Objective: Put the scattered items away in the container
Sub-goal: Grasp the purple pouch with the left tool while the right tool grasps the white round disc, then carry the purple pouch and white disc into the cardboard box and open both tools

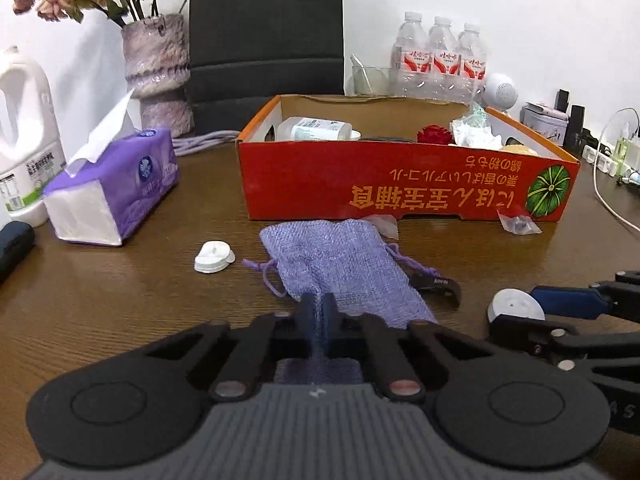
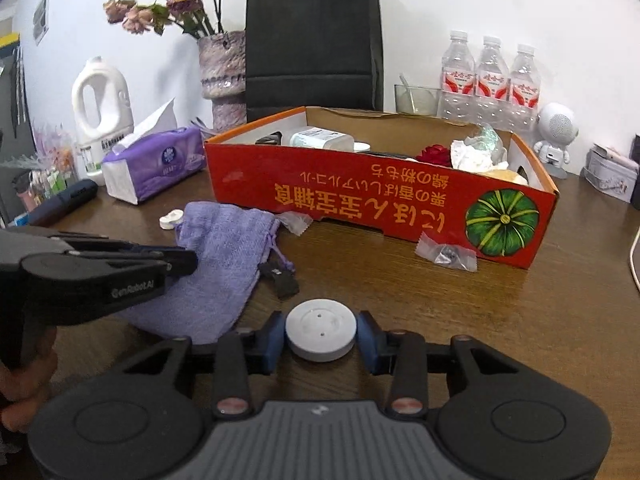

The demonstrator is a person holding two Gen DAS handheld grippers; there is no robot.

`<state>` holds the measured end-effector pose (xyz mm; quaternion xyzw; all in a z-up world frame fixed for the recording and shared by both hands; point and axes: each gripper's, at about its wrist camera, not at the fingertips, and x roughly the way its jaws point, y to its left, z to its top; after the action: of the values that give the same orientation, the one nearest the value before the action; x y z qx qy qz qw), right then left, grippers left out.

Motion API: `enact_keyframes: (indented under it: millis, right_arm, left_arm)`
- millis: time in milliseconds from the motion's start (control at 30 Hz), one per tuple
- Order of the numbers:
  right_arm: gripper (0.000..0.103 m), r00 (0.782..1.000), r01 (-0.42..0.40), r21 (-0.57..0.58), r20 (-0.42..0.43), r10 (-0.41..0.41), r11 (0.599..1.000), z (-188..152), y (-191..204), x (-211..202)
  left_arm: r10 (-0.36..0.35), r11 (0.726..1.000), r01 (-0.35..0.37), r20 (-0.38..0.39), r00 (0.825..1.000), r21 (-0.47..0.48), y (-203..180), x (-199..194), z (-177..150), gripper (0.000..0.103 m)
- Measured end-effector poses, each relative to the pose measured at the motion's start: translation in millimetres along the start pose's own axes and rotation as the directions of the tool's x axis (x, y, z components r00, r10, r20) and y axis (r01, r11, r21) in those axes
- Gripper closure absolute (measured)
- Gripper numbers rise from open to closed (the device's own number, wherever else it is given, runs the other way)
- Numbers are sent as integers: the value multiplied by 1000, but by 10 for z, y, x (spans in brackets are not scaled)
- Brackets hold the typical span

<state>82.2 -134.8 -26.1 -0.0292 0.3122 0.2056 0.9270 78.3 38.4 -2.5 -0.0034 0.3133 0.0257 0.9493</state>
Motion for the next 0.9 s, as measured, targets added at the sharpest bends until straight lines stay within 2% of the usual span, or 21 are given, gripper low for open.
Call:
enact_keyframes:
  millis: [67, 200, 300, 400, 533, 667, 733, 833, 900]
  right_arm:
    - [65, 999, 8, 3, 38, -8, 1000, -57, -11, -126]
    - [65, 992, 68, 1, 103, -68, 998, -158, -23, -451]
    - [65, 986, 75, 19, 147, -77, 997, -259, -43, -714]
    - [65, 980, 70, 53, 181, -78, 996, -368, -47, -946]
    - [65, 969, 77, 53, 232, -87, 996, -476, -14, -1198]
    - [65, 961, 81, 61, 262, -94, 995, -419, -58, -1327]
    - [65, 953, 89, 46, 288, -99, 995, -277, -108, -1353]
    - [65, 944, 61, 74, 320, -82, 995, 73, -304, -1362]
    - [65, 949, 35, 73, 310, -56, 997, 422, -460, -1271]
  left_arm:
    - [-4, 1000, 4, 5, 1000, -23, 8, -132, -64, 100]
    - [-20, 1000, 21, 84, 996, -14, -48, -619, -202, 100]
    - [-5, 1000, 0, 147, 989, 30, -143, -983, -314, 100]
    - [-39, 998, 31, 179, 983, 48, -228, -1293, -434, 100]
    - [-45, 996, 23, 255, 966, 89, -295, -1595, -475, 100]
    - [-149, 988, 153, 258, 955, 7, -139, -1612, -224, 100]
    - [-171, 982, 187, 274, 946, -32, -28, -1548, -14, 100]
    - [-203, 973, 227, 329, 922, -37, 110, -1446, 432, 100]
    - [-226, 967, 254, 348, 910, -35, 192, -1292, 813, 100]
